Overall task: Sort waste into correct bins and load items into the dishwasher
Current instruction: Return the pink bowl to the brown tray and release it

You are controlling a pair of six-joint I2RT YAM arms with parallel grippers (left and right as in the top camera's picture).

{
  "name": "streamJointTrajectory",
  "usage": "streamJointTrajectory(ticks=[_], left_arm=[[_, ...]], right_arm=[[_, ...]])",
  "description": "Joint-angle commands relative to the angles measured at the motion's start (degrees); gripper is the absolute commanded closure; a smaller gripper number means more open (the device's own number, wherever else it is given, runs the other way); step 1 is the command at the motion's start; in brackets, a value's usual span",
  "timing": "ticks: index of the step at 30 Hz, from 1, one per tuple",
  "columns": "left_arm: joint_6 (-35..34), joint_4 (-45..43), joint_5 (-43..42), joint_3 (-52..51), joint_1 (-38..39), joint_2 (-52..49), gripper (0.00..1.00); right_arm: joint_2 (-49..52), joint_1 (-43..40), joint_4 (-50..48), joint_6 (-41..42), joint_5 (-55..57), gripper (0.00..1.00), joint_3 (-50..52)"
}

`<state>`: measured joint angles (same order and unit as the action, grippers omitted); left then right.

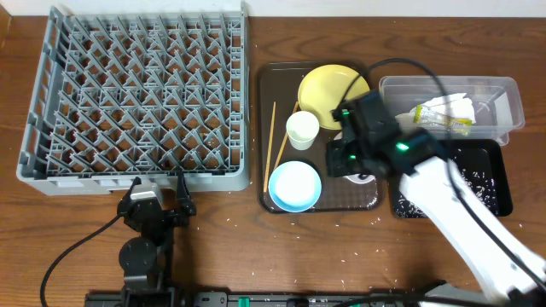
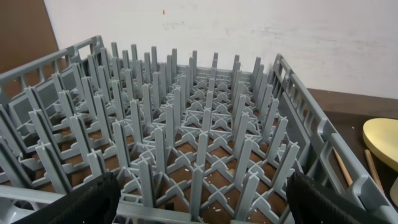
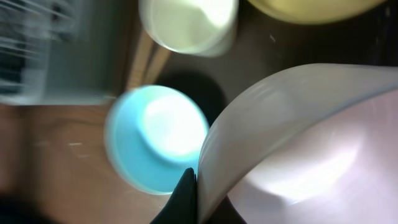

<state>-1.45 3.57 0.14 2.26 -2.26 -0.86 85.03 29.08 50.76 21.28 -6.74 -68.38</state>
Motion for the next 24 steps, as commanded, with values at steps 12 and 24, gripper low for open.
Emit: streamJointTrajectory(ticks=[12,24], left_arm=[[0.33,0.83,0.28,-1.84,-0.42,0.15,0.14],[0.33,0.83,0.28,-1.84,-0.42,0.15,0.14]], right_arm=[[16.76,1.77,0.33,-3.37,1.25,0.99,-0.94],[18.12,1.68,0.15,-4.46,0.13,0.75,-1.25]])
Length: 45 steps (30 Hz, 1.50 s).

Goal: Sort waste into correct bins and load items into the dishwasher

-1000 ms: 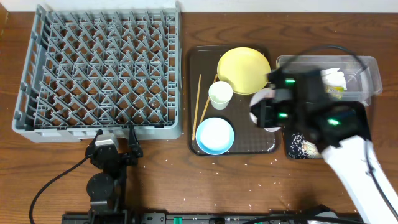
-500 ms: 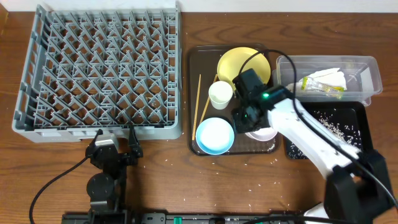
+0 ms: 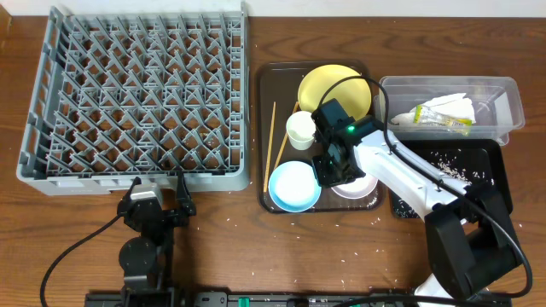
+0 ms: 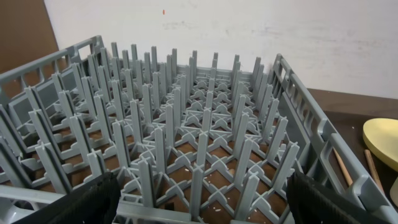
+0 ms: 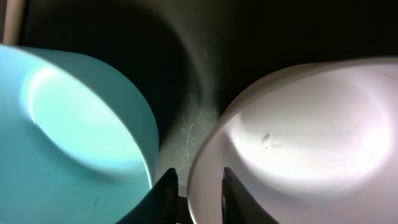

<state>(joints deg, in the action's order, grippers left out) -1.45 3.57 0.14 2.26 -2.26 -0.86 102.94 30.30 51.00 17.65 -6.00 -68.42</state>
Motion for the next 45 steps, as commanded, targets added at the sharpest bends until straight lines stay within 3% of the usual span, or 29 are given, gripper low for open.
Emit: streamJointTrajectory(ticks=[1,11,15,18,37,41,45], left_arm=[[0.33,0.81,0.28,-1.84,-0.42,0.15,0.14],[0.33,0.81,0.28,-1.84,-0.42,0.15,0.14],[0.33,0.81,0.28,-1.84,-0.42,0.15,0.14],[0.33,0.81,0.28,-1.84,-0.42,0.15,0.14],[0.33,0.81,0.28,-1.84,-0.42,0.15,0.14],[0.33,0.81,0.28,-1.84,-0.42,0.15,0.14],[0.33,0.79,0.28,-1.84,-0.42,0.15,0.14]], right_arm=[[0.2,0.46,0.04,-1.03,-0.92,0.74,-1.55],[0.15,-0.83,9.94,-2.08,-1.57,0.73,-17.86],[0.15,-0.87,11.3,-2.51,-1.53,0.66,-23.43],[0.15,-0.94,8.96,-1.44,-1.53,0.57,-24.3],[15.08,-3.78,-1.25,4.79,-0.26,0.53,-24.3],[18.14,-3.78,-2.01,5.05,-0.31,0.58,-24.3],[19.02,-3.78,-1.77,5.05,-0.63,0.98,-24.3]])
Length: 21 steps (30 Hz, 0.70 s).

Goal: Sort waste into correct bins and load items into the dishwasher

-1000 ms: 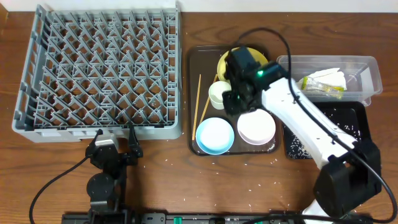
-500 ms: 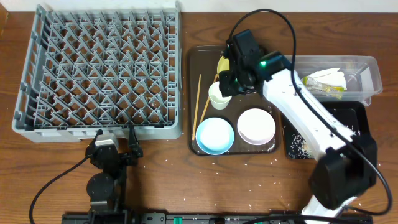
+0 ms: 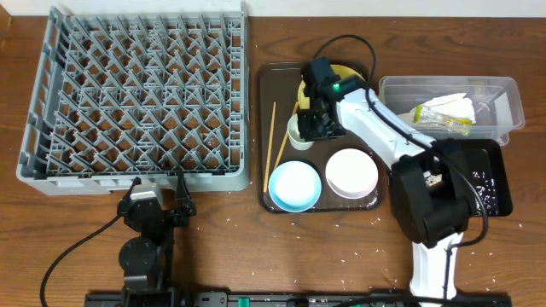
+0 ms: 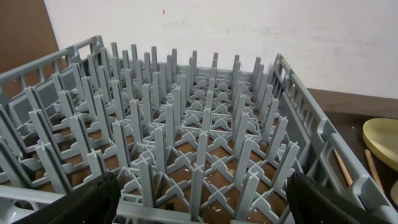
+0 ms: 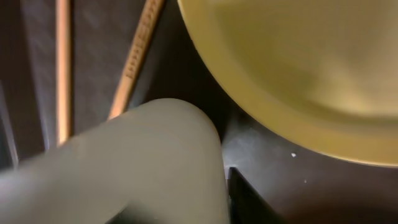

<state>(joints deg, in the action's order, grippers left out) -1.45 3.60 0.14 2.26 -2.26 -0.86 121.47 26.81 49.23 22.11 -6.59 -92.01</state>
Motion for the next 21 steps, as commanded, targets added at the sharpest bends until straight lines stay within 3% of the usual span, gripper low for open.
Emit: streamJointTrajectory(ticks=[1,5,12,16,21], left_arm=[[0.31,0.76,0.26,-1.84,-0.42,0.15,0.14],[-0.42,0.09,0.26,-1.79,-0.42,0.15,0.14],[-7.56,2.19,-2.78,4.63,-0.42,-2.84,0.14],[-11.91,6.56,-7.02,13.77,-0.42,-12.52,0.14],[-13.92,11.87,-18.1,29.97,-0.42,-32.04,0.14]], right_arm=[[0.35,-0.28,-0.02,0.59,-0.11,0.99,-0.74],[-1.14,-0.35,0.04,0.59,-0.13,0.99,-1.03],[-9.29,-2.99,1.2,-0.35,-2.08,0.99,-1.16],[-15.85,-6.03,0.66,-0.98,-3.15,0.99,-1.16],[-22.32,-9.18,0.24,-1.01,-4.26,0.99,-1.16]])
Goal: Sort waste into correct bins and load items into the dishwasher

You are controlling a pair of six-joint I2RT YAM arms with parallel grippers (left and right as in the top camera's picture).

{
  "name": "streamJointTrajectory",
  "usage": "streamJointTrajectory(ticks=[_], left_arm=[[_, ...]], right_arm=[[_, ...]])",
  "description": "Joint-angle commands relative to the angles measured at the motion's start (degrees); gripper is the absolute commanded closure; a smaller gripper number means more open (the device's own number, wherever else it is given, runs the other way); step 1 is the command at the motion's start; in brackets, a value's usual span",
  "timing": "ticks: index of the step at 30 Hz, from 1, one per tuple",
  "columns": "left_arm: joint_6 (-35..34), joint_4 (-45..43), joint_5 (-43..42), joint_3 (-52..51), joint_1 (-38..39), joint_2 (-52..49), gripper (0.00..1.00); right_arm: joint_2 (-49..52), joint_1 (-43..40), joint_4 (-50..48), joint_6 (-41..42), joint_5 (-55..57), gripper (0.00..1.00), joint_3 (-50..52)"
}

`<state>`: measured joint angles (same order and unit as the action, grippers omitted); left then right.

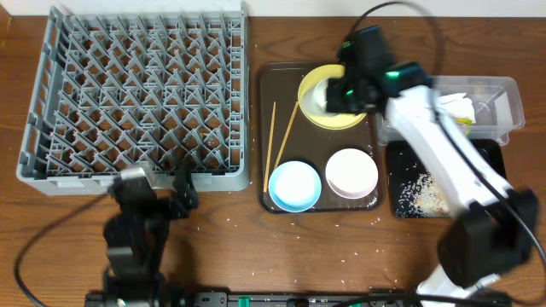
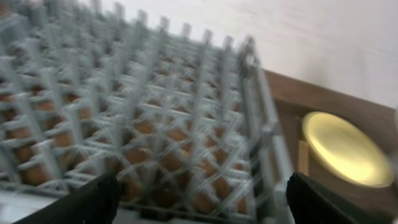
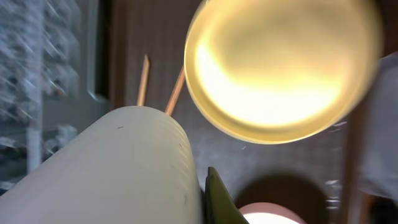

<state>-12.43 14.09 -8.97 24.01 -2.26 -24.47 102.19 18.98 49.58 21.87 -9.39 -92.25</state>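
My right gripper (image 1: pixel 339 92) is shut on a cream cup (image 1: pixel 317 101), held in the air over the yellow plate (image 1: pixel 337 107) on the brown tray (image 1: pixel 266 85). In the right wrist view the cup (image 3: pixel 118 168) fills the lower left beside one dark finger (image 3: pixel 216 198). The plate (image 3: pixel 283 68) lies below it. A blue bowl (image 1: pixel 294 185) and a pink bowl (image 1: pixel 352 171) sit at the tray's front. Two chopsticks (image 1: pixel 277 145) lie along its left side. My left gripper (image 1: pixel 153 189) stands open in front of the grey dish rack (image 1: pixel 136 94), with nothing between its fingers.
A clear bin (image 1: pixel 499 85) holding a wrapper (image 1: pixel 448 109) stands right of the tray. In front of it is a black tray (image 1: pixel 495 192) with scattered rice. Rice grains dot the wooden table near the front edge. The left wrist view is blurred.
My right gripper was down on the cream cup on the tray. Now it holds the cup up over the yellow plate, further right. The left arm has shifted, its view turned rightward.
My right gripper held the pink bowl above the tray's right side. Then the bowl was down beside the blue bowl. Later the bowl lay free and the gripper was at the cream cup. Now the cup is off the tray.
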Motion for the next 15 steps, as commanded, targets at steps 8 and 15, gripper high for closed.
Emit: streamJointTrajectory(ticks=[8,15], left_arm=[[-6.29,-10.01,-53.68,24.02,-0.39,-34.01,0.14],[-42.42,-19.28,-66.53,24.02,-0.39,-44.41,0.14]], right_arm=[[-4.28,-5.01,-4.22,-1.42,-14.53,0.99,-0.85],[0.5,-5.99,-11.13,-4.59,-35.15,0.99,-0.81]])
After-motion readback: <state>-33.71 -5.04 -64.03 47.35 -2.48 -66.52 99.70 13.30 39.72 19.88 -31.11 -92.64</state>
